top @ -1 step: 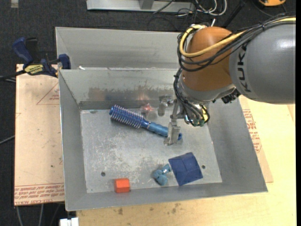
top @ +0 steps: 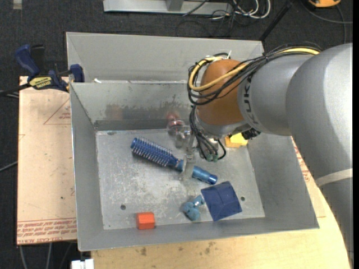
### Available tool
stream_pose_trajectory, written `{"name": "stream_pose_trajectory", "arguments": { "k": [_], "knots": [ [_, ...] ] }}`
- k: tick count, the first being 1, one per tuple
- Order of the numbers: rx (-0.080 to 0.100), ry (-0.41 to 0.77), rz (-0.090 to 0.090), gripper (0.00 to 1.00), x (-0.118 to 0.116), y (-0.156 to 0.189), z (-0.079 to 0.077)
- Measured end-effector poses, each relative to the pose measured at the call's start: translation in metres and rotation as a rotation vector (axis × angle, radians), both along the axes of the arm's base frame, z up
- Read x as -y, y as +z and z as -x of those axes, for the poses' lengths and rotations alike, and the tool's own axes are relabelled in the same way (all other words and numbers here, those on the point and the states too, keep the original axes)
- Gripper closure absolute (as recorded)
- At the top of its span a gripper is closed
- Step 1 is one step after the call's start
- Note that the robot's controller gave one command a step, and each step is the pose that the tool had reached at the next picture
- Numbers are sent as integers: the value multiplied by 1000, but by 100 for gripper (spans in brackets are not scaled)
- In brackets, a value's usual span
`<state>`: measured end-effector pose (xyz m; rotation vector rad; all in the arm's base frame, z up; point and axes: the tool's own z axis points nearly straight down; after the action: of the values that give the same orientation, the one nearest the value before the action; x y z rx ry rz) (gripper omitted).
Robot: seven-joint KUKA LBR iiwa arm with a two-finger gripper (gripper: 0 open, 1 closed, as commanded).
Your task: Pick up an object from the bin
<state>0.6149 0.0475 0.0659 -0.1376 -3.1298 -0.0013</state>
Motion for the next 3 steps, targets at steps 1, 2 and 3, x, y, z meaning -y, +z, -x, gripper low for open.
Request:
{"name": "stream_pose_trajectory", "arguments": {
  "k": [1, 2, 3],
  "knots": [
    [0, 0, -1, 0, 0, 1, 0],
    [0, -1, -2, 0, 0, 1, -1],
    [0, -3, -3, 0, 0, 1, -1]
  ]
}}
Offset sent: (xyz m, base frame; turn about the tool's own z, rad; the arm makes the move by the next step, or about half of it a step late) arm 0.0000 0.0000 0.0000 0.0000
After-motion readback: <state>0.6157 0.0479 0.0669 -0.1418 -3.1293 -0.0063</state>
